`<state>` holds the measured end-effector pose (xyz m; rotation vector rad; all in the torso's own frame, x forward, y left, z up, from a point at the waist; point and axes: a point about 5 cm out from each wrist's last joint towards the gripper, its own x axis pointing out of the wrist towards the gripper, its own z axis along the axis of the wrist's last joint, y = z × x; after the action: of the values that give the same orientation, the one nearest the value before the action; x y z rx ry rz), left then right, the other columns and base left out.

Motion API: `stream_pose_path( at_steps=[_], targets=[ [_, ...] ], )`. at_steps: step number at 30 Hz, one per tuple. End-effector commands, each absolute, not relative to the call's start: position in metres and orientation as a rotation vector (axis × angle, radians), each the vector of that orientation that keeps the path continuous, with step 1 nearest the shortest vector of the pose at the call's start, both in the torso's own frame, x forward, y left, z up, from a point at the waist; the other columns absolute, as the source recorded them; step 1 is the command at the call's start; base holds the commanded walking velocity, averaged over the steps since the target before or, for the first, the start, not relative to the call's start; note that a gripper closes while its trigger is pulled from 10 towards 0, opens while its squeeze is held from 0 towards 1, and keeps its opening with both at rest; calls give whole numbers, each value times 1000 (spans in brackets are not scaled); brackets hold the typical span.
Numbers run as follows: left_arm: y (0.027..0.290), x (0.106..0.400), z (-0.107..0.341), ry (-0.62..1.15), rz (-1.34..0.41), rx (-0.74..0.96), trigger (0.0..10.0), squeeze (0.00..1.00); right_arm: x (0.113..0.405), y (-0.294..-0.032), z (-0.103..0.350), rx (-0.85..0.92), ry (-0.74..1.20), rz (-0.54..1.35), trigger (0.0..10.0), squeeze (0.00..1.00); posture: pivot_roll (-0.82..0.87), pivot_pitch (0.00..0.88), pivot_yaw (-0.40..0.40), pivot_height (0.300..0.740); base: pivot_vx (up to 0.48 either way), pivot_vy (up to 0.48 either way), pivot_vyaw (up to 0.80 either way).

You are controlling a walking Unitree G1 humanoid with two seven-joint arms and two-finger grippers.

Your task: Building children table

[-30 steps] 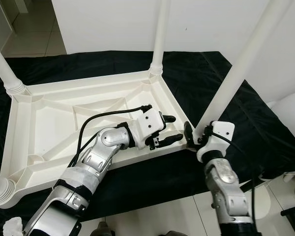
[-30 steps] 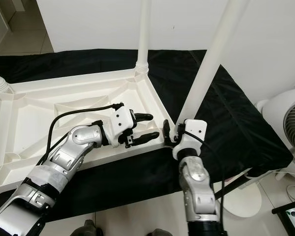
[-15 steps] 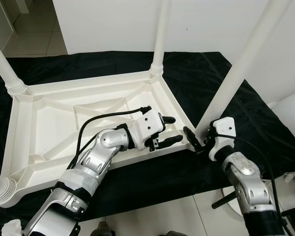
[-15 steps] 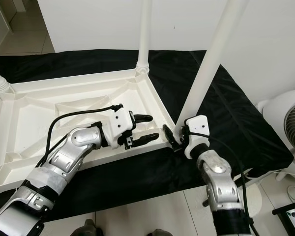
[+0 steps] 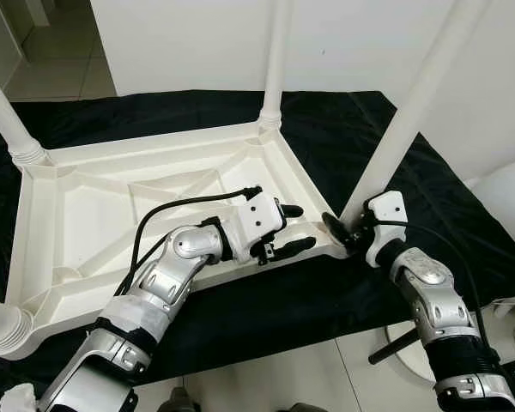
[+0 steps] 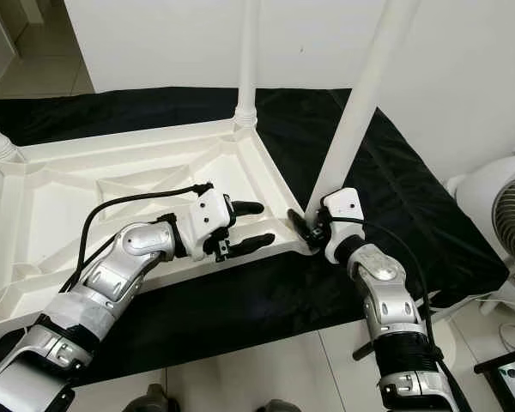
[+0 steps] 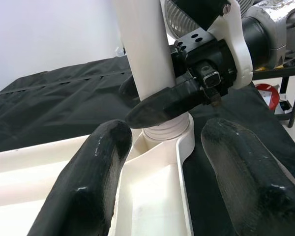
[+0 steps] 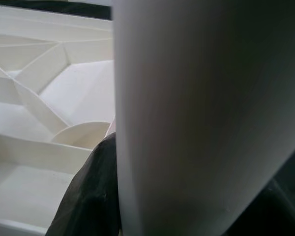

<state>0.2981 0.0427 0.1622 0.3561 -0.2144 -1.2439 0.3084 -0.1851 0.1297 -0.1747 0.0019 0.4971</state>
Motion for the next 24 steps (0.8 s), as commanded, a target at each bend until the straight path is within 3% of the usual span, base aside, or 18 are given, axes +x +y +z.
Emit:
stream_pose_path(
  at_steps=[1,9,10,24],
  targets=[
    [39,291,161,-203,-1337,381,10000,0,307,-178,123,-185,26,554,0,0,15,0,-41,740,0,0,0],
    [39,290,159,-197,-1337,384,10000,0,300,-177,117,-117,31,528,0,0,10,4,-42,740,0,0,0],
    [39,290,160,-197,-1336,382,10000,0,298,-178,116,-89,34,493,10000,0,8,5,-43,740,0,0,0],
    [38,290,159,-195,-1339,380,10000,0,293,-170,113,-7,55,162,10000,0,1,5,-36,740,0,0,0]
  ],
)
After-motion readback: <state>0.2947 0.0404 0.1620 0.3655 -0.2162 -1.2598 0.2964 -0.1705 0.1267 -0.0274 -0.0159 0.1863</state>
